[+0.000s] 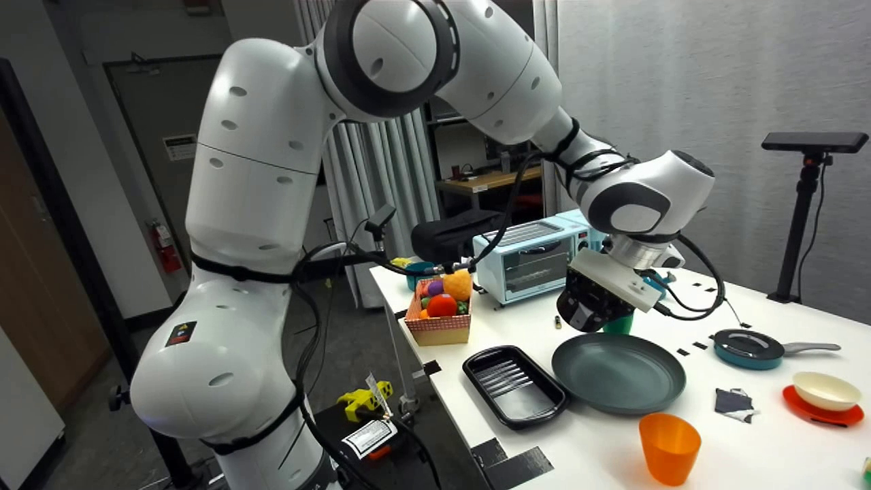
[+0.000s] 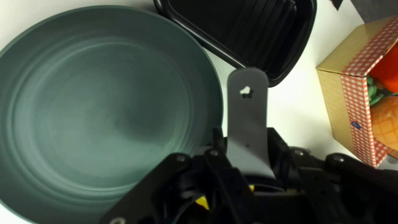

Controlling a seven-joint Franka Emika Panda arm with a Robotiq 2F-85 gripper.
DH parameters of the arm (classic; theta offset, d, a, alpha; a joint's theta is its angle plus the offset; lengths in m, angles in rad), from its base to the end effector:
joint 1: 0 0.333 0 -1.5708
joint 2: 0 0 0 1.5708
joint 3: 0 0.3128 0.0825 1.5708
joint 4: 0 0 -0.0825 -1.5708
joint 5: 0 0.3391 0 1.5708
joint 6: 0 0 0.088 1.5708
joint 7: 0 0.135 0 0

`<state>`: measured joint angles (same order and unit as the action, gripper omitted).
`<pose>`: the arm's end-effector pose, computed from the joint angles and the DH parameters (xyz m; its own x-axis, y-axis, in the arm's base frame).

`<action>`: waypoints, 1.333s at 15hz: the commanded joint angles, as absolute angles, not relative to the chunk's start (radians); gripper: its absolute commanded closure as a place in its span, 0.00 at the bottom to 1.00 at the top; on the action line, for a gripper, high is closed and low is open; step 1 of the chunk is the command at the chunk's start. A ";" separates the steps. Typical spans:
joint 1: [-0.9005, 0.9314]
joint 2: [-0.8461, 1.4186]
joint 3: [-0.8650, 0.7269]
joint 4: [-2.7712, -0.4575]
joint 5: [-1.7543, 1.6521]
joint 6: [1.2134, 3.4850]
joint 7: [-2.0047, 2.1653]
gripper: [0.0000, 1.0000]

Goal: Pick up the black pot, pour its contents in the grey plate and put the pot back on the table.

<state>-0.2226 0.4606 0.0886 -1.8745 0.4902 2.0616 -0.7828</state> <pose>0.5693 -0.0421 0.2566 0.9422 0.3326 0.0394 0.3085 -0.8157 -0.4894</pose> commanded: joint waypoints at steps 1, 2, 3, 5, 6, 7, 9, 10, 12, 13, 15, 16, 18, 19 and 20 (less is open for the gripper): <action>-0.282 0.577 0.094 -1.710 0.568 1.866 -0.793 0.88; -0.294 0.599 0.093 -1.681 0.582 1.819 -0.790 0.88; -0.304 0.621 0.092 -1.653 0.594 1.776 -0.787 0.88; -0.317 0.656 0.090 -1.613 0.620 1.707 -0.780 0.88; -0.323 0.673 0.089 -1.593 0.633 1.676 -0.778 0.88; -0.330 0.690 0.089 -1.573 0.648 1.644 -0.777 0.88; -0.345 0.726 0.092 -1.534 0.681 1.576 -0.787 0.88; -0.356 0.748 0.092 -1.503 0.697 1.531 -0.795 0.88; -0.371 0.779 0.089 -1.468 0.723 1.464 -0.818 0.88; -0.379 0.793 0.085 -1.450 0.735 1.435 -0.823 0.88; -0.396 0.817 0.078 -1.418 0.754 1.384 -0.835 0.88; -0.403 0.828 0.074 -1.403 0.759 1.363 -0.841 0.88; -0.421 0.849 0.069 -1.381 0.774 1.315 -0.857 0.88; -0.431 0.858 0.070 -1.376 0.781 1.287 -0.876 0.88; -0.438 0.867 0.068 -1.370 0.788 1.263 -0.887 0.88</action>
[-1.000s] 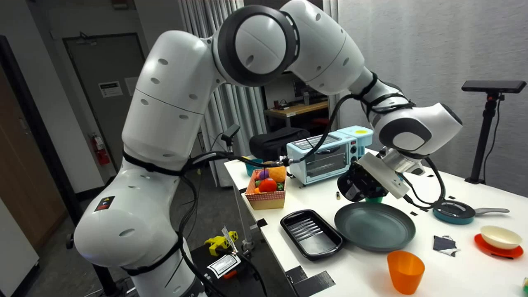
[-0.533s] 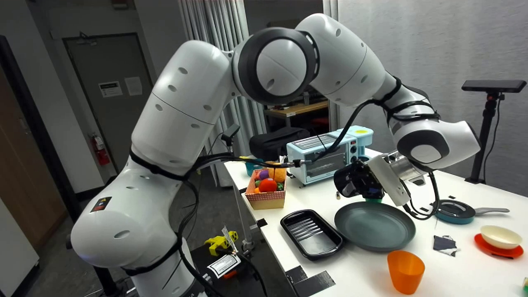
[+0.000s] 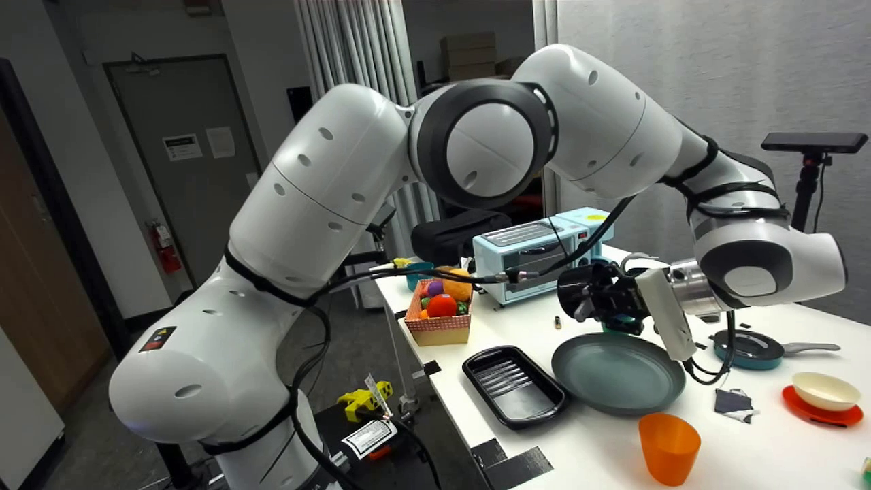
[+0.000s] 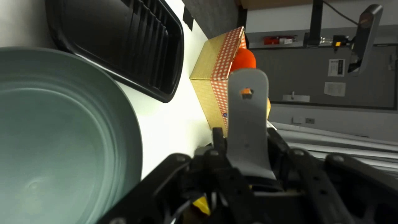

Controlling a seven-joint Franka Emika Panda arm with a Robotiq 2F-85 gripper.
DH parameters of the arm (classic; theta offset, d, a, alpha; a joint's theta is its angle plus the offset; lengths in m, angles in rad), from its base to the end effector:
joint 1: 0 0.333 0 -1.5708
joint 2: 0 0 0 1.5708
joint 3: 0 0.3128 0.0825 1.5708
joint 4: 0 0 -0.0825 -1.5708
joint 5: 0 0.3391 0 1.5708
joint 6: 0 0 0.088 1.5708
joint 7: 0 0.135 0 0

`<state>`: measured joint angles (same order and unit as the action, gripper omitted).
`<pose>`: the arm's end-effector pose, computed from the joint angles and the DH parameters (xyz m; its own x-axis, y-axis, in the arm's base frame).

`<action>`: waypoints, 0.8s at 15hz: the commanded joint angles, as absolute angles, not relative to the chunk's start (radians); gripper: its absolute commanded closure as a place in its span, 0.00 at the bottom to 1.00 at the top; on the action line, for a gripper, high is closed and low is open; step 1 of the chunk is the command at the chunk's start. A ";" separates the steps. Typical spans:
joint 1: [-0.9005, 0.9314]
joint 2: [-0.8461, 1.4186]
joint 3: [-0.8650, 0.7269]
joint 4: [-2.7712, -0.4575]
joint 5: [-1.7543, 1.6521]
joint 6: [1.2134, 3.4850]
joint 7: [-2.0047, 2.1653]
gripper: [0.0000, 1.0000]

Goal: Pick up the black pot, pour its contents in the grey plate and put the pot back on the table.

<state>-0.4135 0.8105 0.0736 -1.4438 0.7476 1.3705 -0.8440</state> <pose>0.5762 -0.1033 0.2223 0.9427 0.3288 -0.0573 0.0810 -0.3921 -0.9163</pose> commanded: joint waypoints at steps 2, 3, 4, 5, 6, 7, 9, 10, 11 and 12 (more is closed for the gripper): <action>-0.448 0.886 0.065 -1.356 0.807 1.210 -0.900 0.88; -0.452 0.894 0.062 -1.348 0.814 1.185 -0.906 0.88; -0.457 0.905 0.063 -1.339 0.826 1.159 -0.915 0.88; -0.460 0.913 0.063 -1.333 0.840 1.138 -0.924 0.88; -0.464 0.922 0.064 -1.328 0.861 1.119 -0.929 0.88; -0.465 0.928 0.062 -1.324 0.884 1.105 -0.925 0.88; -0.464 0.937 0.056 -1.322 0.931 1.086 -0.914 0.88; -0.463 0.941 0.052 -1.320 0.950 1.079 -0.910 0.88; -0.461 0.944 0.048 -1.320 0.969 1.074 -0.907 0.88; -0.460 0.947 0.045 -1.320 0.986 1.067 -0.905 0.88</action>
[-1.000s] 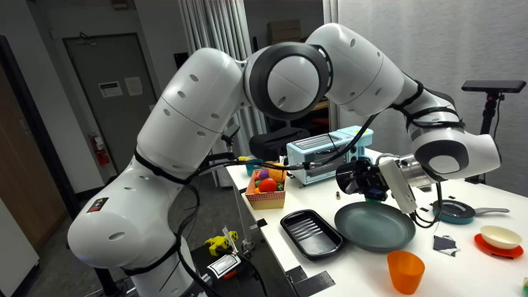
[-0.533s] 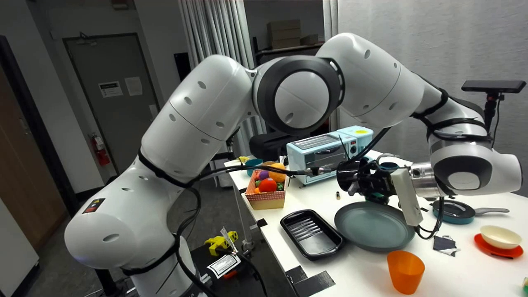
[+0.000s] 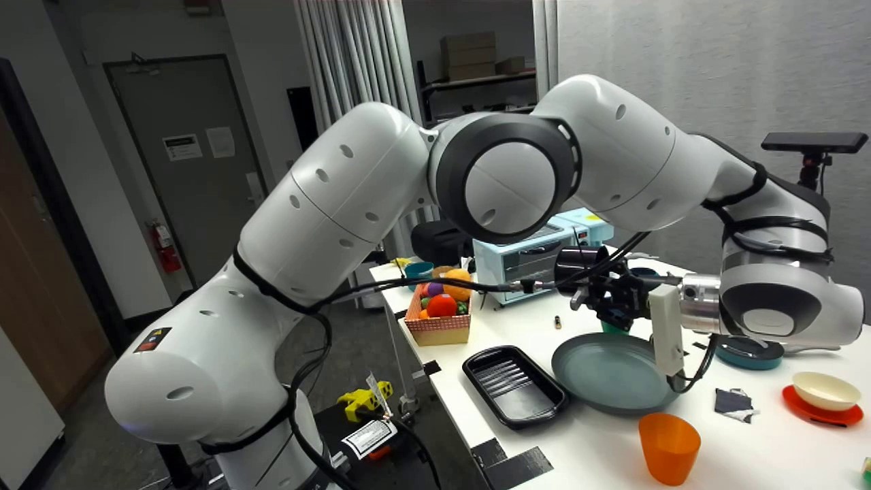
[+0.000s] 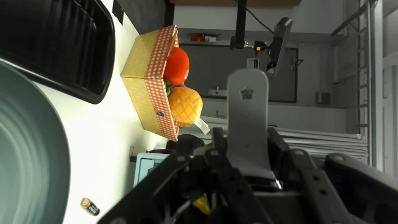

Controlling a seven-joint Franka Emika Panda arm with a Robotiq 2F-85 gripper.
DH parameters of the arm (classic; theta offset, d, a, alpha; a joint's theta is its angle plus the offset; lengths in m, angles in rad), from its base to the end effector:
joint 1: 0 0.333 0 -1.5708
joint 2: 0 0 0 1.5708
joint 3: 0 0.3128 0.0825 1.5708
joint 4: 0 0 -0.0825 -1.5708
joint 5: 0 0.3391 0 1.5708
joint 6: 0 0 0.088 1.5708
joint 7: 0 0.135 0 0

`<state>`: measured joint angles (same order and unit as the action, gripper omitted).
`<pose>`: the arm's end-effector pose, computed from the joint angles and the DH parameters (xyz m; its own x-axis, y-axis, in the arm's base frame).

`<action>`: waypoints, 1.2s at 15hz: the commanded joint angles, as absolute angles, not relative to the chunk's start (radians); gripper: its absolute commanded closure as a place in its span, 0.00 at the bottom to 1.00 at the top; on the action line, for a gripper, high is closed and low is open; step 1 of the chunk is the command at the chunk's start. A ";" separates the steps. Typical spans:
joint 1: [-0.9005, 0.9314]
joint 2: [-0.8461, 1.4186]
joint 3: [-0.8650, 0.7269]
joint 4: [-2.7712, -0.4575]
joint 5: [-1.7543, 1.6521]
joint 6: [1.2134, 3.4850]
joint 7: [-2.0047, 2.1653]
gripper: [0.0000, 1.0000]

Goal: Pick up the black pot, pour its contents in the grey plate and put the pot back on the table.

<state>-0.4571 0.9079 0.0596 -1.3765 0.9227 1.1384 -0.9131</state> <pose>0.5676 -0.1085 0.2194 0.9458 0.3235 0.0294 0.0622 -0.0914 -0.9939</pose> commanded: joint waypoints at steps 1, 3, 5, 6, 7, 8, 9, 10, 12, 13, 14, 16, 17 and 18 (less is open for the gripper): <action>-0.458 0.949 0.041 -1.320 1.001 1.065 -0.904 0.88; -0.457 0.952 0.036 -1.321 1.030 1.062 -0.903 0.88; -0.454 0.954 0.030 -1.323 1.052 1.061 -0.899 0.88; -0.457 0.959 0.032 -1.319 1.061 1.053 -0.917 0.88; -0.458 0.964 0.032 -1.315 1.067 1.046 -0.933 0.88; -0.461 0.967 0.034 -1.315 1.084 1.038 -0.938 0.88; -0.461 0.972 0.033 -1.310 1.092 1.029 -0.946 0.88; -0.460 0.978 0.032 -1.303 1.098 1.013 -0.952 0.88; -0.461 0.986 0.030 -1.293 1.110 0.982 -0.960 0.88; -0.462 0.992 0.031 -1.288 1.117 0.966 -0.967 0.88; -0.461 0.997 0.029 -1.281 1.119 0.949 -0.972 0.88; -0.461 1.010 0.027 -1.265 1.126 0.909 -0.969 0.88; -0.461 1.014 0.025 -1.260 1.131 0.894 -0.961 0.88; -0.462 1.017 0.025 -1.259 1.144 0.880 -0.948 0.88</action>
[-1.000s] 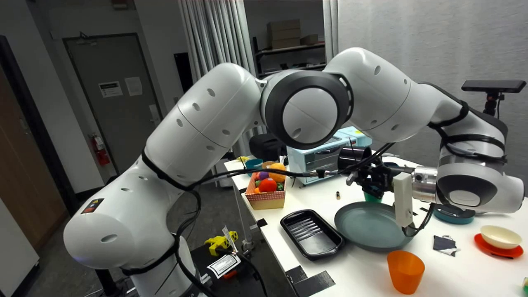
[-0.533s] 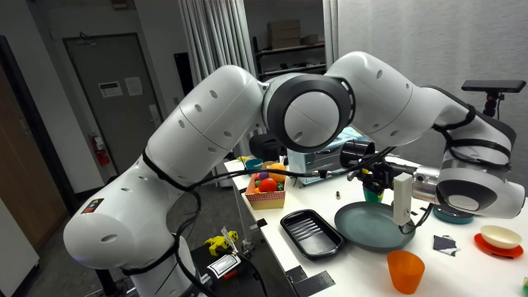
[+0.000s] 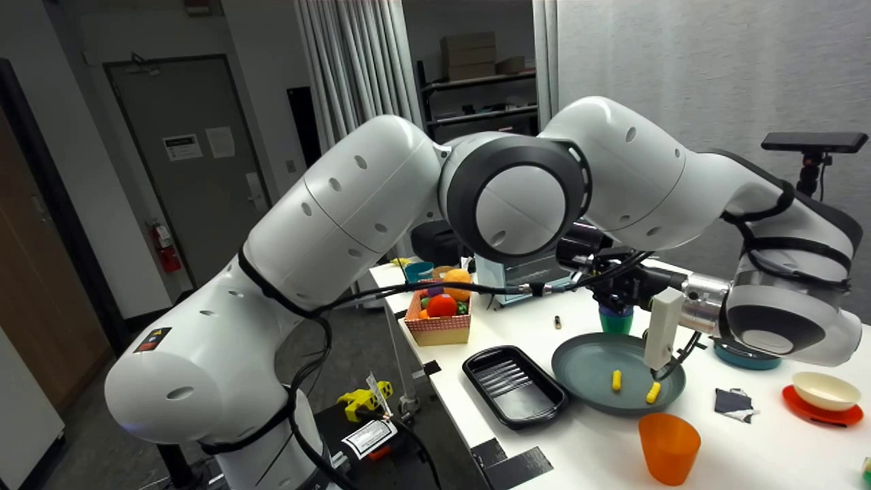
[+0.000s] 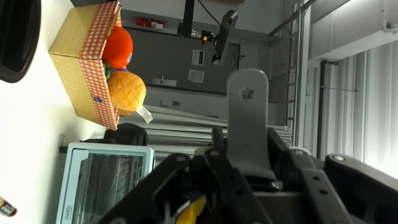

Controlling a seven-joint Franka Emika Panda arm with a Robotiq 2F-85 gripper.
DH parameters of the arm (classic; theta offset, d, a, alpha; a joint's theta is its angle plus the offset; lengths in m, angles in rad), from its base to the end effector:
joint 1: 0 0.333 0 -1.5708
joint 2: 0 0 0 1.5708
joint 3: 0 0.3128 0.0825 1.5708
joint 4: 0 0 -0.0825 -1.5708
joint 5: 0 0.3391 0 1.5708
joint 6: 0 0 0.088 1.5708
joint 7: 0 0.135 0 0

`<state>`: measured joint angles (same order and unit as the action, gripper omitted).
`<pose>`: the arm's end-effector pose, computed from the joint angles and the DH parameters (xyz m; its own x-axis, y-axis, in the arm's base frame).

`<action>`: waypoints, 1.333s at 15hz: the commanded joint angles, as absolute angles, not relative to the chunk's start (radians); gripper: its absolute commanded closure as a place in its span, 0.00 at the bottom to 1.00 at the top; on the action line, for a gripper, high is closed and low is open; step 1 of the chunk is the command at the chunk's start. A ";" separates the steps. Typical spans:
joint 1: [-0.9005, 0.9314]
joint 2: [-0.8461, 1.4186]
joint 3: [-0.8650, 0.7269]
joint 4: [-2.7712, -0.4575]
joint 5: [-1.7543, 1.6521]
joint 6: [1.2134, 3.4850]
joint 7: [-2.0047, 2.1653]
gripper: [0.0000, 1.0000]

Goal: Pick up the black pot, pour its contents in the grey plate and put the pot back on the table.

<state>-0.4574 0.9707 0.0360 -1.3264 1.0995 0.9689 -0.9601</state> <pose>0.5709 -0.1048 0.2304 0.9489 0.2822 0.1414 0.1007 0.1541 -0.9829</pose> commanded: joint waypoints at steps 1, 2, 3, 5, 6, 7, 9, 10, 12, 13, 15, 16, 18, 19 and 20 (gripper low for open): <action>-0.463 1.019 0.025 -1.259 1.159 0.870 -0.942 0.88; -0.463 1.024 0.024 -1.257 1.172 0.859 -0.939 0.88; -0.462 1.028 0.022 -1.255 1.184 0.853 -0.940 0.88; -0.461 1.027 0.018 -1.265 1.222 0.850 -0.926 0.88; -0.458 1.029 0.014 -1.264 1.232 0.846 -0.921 0.88; -0.458 1.030 0.012 -1.267 1.250 0.847 -0.911 0.88; -0.456 1.033 0.007 -1.266 1.266 0.846 -0.902 0.88; -0.454 1.033 0.004 -1.267 1.273 0.848 -0.896 0.88; -0.453 1.033 0.000 -1.268 1.282 0.850 -0.886 0.88; -0.452 1.034 -0.003 -1.267 1.283 0.850 -0.883 0.88; -0.449 1.034 -0.009 -1.264 1.279 0.852 -0.882 0.88; -0.447 1.033 -0.013 -1.263 1.273 0.855 -0.884 0.88; -0.437 1.032 -0.028 -1.253 1.246 0.865 -0.904 0.88; -0.434 1.033 -0.034 -1.248 1.237 0.868 -0.914 0.88; -0.429 1.035 -0.041 -1.239 1.222 0.871 -0.928 0.88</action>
<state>-0.4503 1.0078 -0.0082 -1.3083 1.2437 0.9041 -0.9155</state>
